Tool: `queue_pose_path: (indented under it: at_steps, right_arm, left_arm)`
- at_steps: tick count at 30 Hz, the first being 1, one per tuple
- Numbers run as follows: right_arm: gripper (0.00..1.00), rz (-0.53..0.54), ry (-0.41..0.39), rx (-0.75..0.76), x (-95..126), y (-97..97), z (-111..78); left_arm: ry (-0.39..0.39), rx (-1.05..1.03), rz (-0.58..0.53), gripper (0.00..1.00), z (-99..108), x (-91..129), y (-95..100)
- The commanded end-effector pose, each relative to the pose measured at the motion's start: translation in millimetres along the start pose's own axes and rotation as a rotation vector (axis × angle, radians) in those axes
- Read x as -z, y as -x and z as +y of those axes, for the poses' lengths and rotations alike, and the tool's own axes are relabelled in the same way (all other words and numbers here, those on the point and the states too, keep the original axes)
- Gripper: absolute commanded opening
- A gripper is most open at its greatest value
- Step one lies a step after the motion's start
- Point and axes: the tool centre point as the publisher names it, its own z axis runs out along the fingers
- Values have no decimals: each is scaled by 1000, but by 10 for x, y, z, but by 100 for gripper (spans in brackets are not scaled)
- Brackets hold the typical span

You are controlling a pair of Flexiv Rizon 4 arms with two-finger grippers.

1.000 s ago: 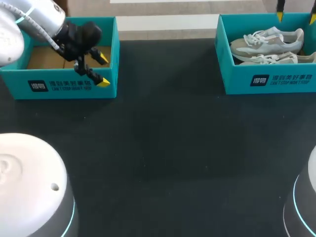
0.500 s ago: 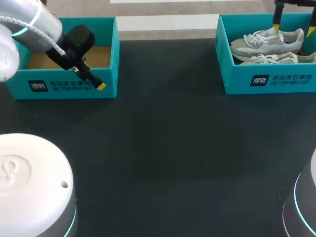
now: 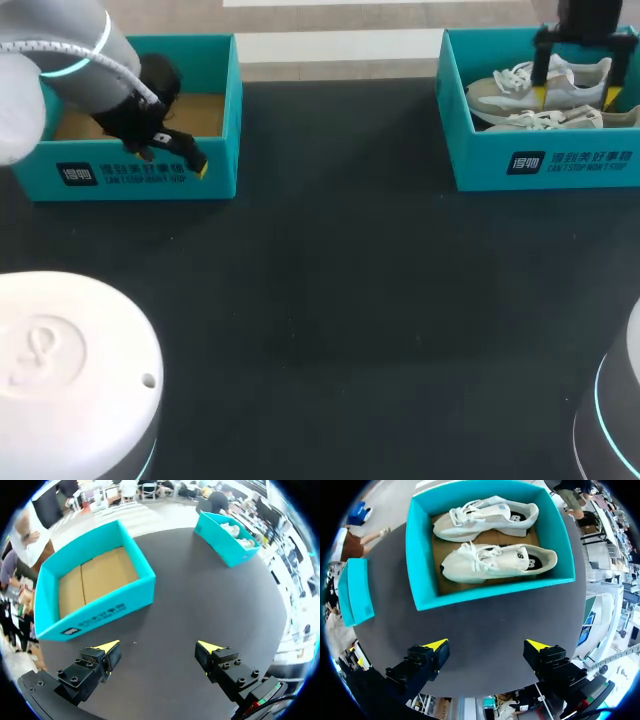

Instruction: Take the shoe out of the shoebox, open the shoe tongue, remove and reinsert the insole, then place the shoe into the shoebox

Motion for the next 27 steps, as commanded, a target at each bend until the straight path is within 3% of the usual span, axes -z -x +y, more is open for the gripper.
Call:
queue_pose_path:
  at_steps: [1,3,8,13,27]
  right_arm:
    - [100,-16,234,3,-78,-55,-347]
    - [100,-12,272,8,-98,-76,-463]
    - [100,23,484,-7,-126,-19,-702]
    - [100,5,569,34,-143,22,-688]
    - [100,-62,596,162,-286,215,-358]
  left_arm:
    - [49,178,29,100,-10,-44,168]
    - [61,224,12,100,-1,-62,238]
    - [77,356,38,100,-62,-108,423]
    - [79,417,34,100,-82,-88,463]
    - [135,418,1,100,-37,-38,557]
